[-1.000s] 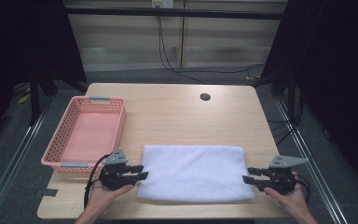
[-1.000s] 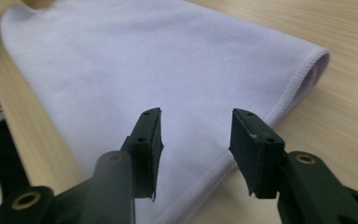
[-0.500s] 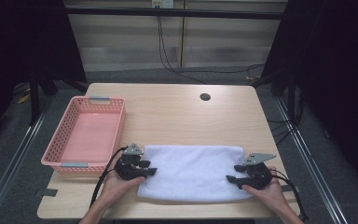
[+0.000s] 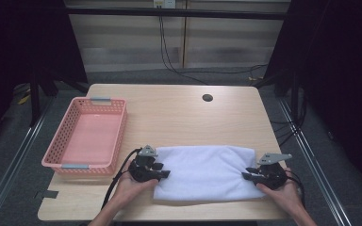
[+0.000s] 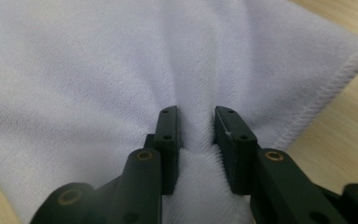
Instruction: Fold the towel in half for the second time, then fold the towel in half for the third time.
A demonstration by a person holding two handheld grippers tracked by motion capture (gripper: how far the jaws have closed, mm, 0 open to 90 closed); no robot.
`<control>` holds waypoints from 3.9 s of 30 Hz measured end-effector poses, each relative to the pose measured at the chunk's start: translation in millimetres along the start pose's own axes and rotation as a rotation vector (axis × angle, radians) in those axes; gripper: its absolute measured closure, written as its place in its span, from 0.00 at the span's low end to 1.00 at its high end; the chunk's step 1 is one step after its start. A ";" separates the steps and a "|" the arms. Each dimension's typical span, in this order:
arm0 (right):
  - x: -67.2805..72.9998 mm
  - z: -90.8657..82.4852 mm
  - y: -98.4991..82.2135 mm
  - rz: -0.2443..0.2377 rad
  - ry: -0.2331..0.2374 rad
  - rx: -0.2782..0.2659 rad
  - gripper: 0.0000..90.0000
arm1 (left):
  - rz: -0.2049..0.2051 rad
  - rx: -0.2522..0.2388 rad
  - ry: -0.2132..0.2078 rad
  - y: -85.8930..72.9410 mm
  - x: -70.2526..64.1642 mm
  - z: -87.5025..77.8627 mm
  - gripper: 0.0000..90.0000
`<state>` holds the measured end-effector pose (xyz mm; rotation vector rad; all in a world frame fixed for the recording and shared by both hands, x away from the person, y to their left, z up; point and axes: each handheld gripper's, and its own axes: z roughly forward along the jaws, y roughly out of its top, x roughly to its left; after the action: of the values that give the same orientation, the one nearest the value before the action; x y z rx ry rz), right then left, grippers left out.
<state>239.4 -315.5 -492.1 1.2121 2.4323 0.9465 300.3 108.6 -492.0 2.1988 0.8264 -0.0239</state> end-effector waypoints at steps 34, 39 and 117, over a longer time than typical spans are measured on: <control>163.4 61.8 86.6 -0.172 0.448 -0.066 0.38 | -0.015 -0.119 0.030 25.2 39.8 -7.8 0.46; 185.7 82.4 99.0 -0.219 0.497 -0.032 0.33 | -0.021 -0.116 0.029 23.4 41.7 -9.5 0.46; 164.2 58.5 153.7 -0.171 0.417 -0.231 0.87 | -0.138 -0.236 -0.079 69.1 66.0 -30.9 0.92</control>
<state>261.3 -93.5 -426.7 0.7735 2.5785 1.4998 384.3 131.9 -442.4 1.9061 0.8881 -0.0775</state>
